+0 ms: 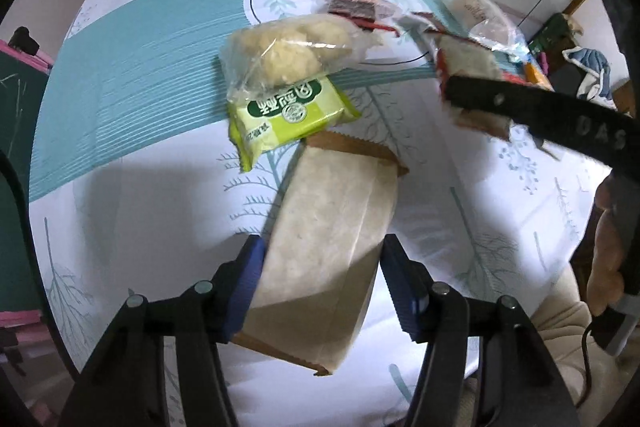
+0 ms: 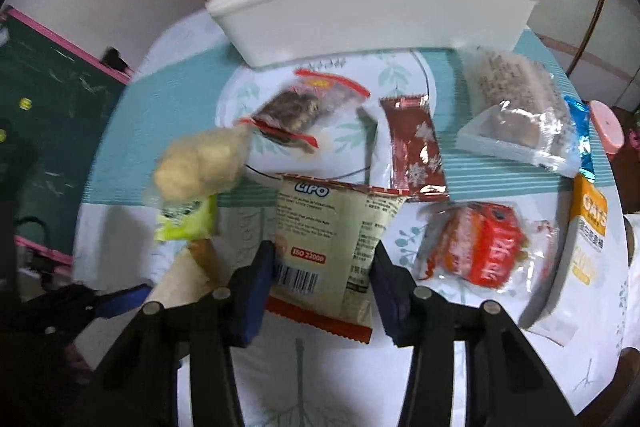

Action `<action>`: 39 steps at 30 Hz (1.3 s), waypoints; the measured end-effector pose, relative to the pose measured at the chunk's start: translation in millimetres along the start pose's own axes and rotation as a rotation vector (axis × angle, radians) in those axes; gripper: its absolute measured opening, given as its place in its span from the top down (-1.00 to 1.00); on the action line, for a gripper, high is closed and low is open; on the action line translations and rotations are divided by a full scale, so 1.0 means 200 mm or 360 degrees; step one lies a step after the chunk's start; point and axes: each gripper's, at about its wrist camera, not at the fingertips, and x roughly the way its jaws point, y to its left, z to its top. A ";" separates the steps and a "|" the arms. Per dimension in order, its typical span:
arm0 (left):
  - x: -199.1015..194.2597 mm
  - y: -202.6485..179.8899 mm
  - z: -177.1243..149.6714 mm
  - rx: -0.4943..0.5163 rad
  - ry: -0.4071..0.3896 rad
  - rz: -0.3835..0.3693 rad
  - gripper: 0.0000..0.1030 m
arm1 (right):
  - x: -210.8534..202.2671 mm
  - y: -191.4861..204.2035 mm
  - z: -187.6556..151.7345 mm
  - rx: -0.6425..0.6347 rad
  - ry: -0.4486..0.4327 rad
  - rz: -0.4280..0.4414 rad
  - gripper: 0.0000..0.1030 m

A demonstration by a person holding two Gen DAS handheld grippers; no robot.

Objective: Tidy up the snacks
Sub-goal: 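Grasp the brown paper-wrapped bar with the left gripper while the right grasps the LIPO pack, then carry both snacks over the basket and open both grippers to drop them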

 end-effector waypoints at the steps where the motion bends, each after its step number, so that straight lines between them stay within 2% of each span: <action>1: -0.01 -0.01 0.00 0.0000 -0.0014 -0.0005 -0.09 | -0.02 -0.01 0.00 -0.0005 -0.0022 -0.0001 0.09; 8: -0.18 -0.09 0.05 -0.0005 -0.0166 -0.0040 -0.08 | -0.24 -0.08 0.00 -0.0001 -0.0216 0.0069 0.09; 16: -0.36 -0.20 0.14 0.0051 -0.0307 -0.0042 -0.08 | -0.32 -0.15 -0.01 -0.0002 -0.0287 0.0108 0.09; 24: -0.57 -0.29 0.30 0.0078 -0.0486 -0.0028 -0.08 | -0.40 -0.16 0.03 -0.0028 -0.0364 0.0164 0.09; 28: -0.71 -0.30 0.44 0.0084 -0.0597 0.0007 -0.08 | -0.49 -0.14 0.12 -0.0080 -0.0432 0.0175 0.09; 31: -0.81 -0.31 0.59 0.0090 -0.0687 0.0082 -0.08 | -0.58 -0.13 0.22 -0.0119 -0.0492 0.0158 0.09; 39: -1.01 -0.31 0.97 0.0104 -0.0880 0.0244 -0.08 | -0.85 -0.13 0.63 -0.0215 -0.0702 0.0057 0.09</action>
